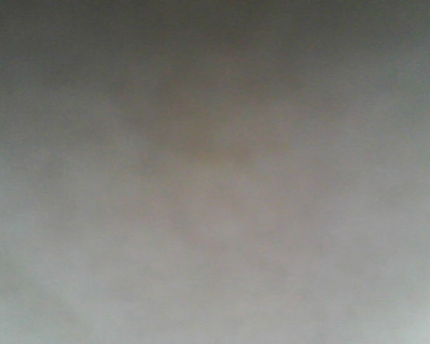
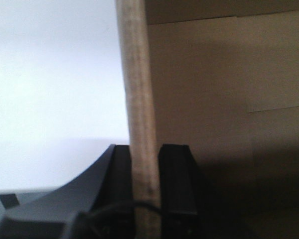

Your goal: Grab box from left shelf to table start

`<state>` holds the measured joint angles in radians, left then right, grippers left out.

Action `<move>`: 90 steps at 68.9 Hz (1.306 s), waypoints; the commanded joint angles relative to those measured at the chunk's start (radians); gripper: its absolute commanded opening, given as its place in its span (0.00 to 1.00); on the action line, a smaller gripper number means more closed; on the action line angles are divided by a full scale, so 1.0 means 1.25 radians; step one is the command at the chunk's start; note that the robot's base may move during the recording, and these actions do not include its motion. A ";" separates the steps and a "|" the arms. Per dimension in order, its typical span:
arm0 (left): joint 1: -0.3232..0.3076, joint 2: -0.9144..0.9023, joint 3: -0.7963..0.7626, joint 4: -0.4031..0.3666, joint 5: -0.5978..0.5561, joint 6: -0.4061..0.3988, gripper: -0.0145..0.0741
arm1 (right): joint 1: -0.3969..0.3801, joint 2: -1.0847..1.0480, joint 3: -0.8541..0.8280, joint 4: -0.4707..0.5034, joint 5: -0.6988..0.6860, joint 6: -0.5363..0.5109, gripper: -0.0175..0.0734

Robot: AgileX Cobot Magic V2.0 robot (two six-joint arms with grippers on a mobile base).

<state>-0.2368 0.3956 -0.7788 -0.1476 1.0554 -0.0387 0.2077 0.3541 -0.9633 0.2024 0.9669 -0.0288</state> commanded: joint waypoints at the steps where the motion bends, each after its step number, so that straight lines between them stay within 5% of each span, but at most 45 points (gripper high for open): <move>1: -0.008 0.009 -0.023 -0.013 -0.073 0.021 0.05 | 0.000 0.009 -0.028 0.054 -0.129 0.001 0.26; 90: -0.008 0.009 -0.023 -0.013 -0.073 0.021 0.05 | 0.000 0.009 -0.028 0.054 -0.129 0.001 0.26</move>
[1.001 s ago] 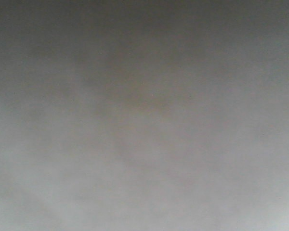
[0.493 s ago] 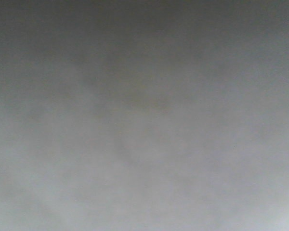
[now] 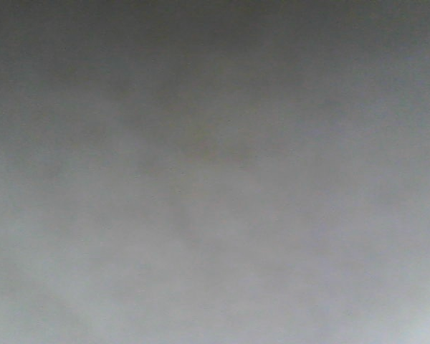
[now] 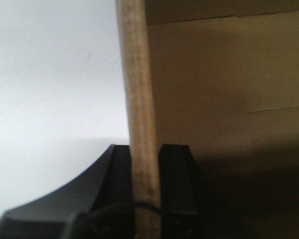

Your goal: Grab box from left shelf to table start

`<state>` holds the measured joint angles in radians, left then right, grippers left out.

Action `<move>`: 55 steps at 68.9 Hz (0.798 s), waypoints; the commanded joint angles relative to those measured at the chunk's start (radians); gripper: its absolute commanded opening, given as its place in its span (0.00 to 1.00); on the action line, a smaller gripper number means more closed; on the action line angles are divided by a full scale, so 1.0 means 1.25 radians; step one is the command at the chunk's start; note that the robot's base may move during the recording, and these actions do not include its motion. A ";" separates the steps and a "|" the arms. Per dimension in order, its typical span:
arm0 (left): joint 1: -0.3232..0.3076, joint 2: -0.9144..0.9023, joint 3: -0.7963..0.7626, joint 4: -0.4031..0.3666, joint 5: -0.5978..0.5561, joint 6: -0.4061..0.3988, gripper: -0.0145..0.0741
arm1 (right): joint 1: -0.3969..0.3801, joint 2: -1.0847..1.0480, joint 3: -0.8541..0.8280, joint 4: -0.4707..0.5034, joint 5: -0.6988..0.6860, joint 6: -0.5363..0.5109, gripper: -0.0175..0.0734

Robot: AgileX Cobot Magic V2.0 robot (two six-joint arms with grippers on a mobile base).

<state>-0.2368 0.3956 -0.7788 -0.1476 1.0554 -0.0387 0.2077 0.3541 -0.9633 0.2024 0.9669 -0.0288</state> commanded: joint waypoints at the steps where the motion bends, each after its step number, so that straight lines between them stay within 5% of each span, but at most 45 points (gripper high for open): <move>1: -0.008 0.009 -0.023 -0.013 -0.073 0.021 0.05 | 0.000 0.009 -0.028 0.054 -0.129 0.001 0.26; 39: -0.008 0.010 -0.051 -0.022 -0.130 0.021 0.05 | 0.000 0.018 -0.028 0.054 -0.125 0.002 0.26; 55: -0.007 0.098 -0.183 0.054 -0.106 0.018 0.05 | 0.000 0.144 -0.095 0.062 -0.033 0.002 0.26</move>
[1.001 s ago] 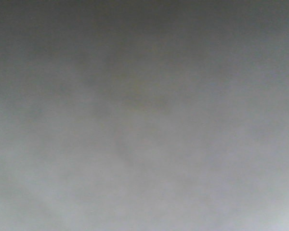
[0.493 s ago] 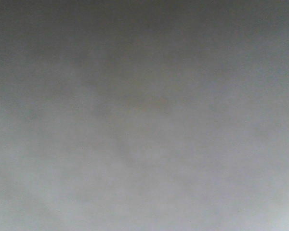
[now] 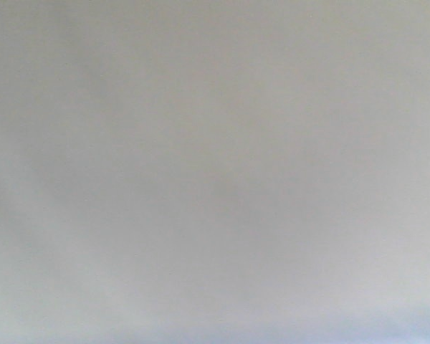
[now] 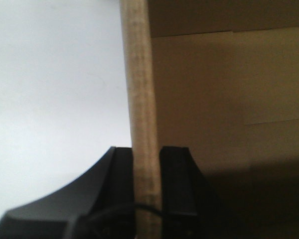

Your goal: Grab box from left shelf to table start

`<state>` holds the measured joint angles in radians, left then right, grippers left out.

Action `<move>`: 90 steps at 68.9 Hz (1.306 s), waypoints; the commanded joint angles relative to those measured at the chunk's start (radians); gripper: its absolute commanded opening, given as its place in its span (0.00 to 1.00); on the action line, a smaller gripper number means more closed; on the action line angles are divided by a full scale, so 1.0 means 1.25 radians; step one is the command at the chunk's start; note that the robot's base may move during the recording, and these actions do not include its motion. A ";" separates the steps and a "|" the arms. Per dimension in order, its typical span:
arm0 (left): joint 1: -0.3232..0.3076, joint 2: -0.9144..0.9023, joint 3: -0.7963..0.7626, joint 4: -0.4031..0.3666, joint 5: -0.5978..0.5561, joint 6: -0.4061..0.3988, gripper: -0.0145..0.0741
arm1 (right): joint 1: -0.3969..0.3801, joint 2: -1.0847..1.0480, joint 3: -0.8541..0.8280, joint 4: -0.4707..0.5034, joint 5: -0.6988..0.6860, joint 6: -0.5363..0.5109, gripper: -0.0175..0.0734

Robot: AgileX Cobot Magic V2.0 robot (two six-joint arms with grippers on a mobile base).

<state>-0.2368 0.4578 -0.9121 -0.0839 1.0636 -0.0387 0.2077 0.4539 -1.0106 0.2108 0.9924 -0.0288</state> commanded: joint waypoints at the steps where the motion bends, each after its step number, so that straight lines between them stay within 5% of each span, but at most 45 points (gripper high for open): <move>1: -0.007 0.057 -0.090 0.005 -0.105 0.018 0.05 | 0.000 0.075 -0.064 0.055 -0.041 0.002 0.26; 20: -0.007 0.262 -0.223 0.025 -0.053 -0.004 0.05 | 0.000 0.298 -0.171 0.049 0.060 0.002 0.26; 51: 0.027 0.541 -0.238 0.047 -0.115 -0.021 0.05 | 0.000 0.575 -0.177 -0.008 -0.005 0.002 0.26; 81: 0.050 0.621 -0.238 0.036 -0.112 -0.017 0.05 | 0.000 0.632 -0.177 -0.034 0.011 0.001 0.26; 90: 0.050 0.629 -0.238 0.022 -0.100 -0.017 0.05 | 0.000 0.632 -0.177 -0.036 0.019 0.001 0.42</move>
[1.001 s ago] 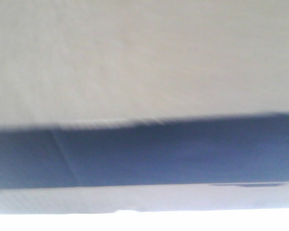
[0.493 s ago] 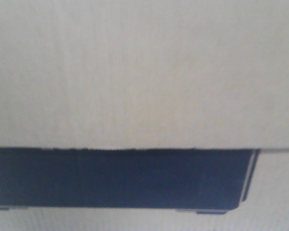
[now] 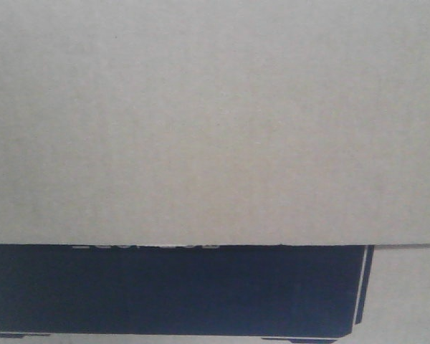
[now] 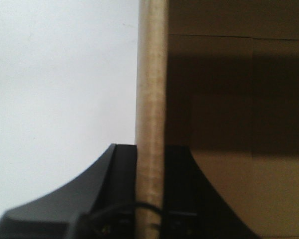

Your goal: Grab box from left shelf to table start

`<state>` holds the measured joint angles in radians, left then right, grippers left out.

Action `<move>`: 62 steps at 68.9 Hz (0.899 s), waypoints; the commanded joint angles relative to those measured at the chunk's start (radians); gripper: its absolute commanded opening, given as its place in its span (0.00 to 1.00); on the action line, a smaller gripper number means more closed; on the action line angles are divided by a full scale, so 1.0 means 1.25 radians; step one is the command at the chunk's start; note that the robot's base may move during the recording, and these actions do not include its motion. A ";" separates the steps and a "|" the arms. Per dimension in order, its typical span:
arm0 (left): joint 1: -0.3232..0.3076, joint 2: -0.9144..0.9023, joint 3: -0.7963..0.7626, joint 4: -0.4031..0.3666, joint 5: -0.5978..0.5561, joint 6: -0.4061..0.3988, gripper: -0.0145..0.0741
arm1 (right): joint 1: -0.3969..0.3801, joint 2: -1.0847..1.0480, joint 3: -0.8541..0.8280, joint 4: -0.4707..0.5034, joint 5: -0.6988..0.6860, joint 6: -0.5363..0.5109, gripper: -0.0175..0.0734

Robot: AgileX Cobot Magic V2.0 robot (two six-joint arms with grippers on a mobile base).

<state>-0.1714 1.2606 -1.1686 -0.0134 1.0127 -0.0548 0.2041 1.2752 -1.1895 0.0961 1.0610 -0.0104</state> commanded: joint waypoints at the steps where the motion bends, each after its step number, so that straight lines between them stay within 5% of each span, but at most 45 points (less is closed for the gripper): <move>1: -0.002 -0.014 -0.032 -0.036 -0.059 -0.004 0.06 | 0.003 -0.025 -0.034 0.054 -0.035 -0.014 0.45; 14: -0.002 -0.012 -0.032 -0.046 -0.058 -0.003 0.13 | 0.003 -0.025 -0.034 0.044 -0.024 -0.013 0.90; 21: -0.002 -0.012 -0.032 -0.048 -0.058 -0.003 0.34 | 0.003 -0.025 -0.034 0.043 -0.020 -0.013 0.88; 28: -0.002 -0.012 -0.032 -0.049 -0.058 -0.003 0.66 | 0.003 -0.026 -0.034 0.043 -0.020 -0.013 0.88; 35: -0.002 -0.012 -0.032 -0.049 -0.058 -0.003 0.82 | 0.003 -0.031 -0.036 0.039 -0.019 -0.013 0.88; 62: -0.002 -0.121 -0.114 -0.051 -0.005 0.018 0.80 | 0.003 -0.134 -0.101 0.006 -0.019 -0.013 0.88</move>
<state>-0.1714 1.2069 -1.2588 -0.0649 1.0394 -0.0407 0.2041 1.1828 -1.2614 0.1122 1.0781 -0.0166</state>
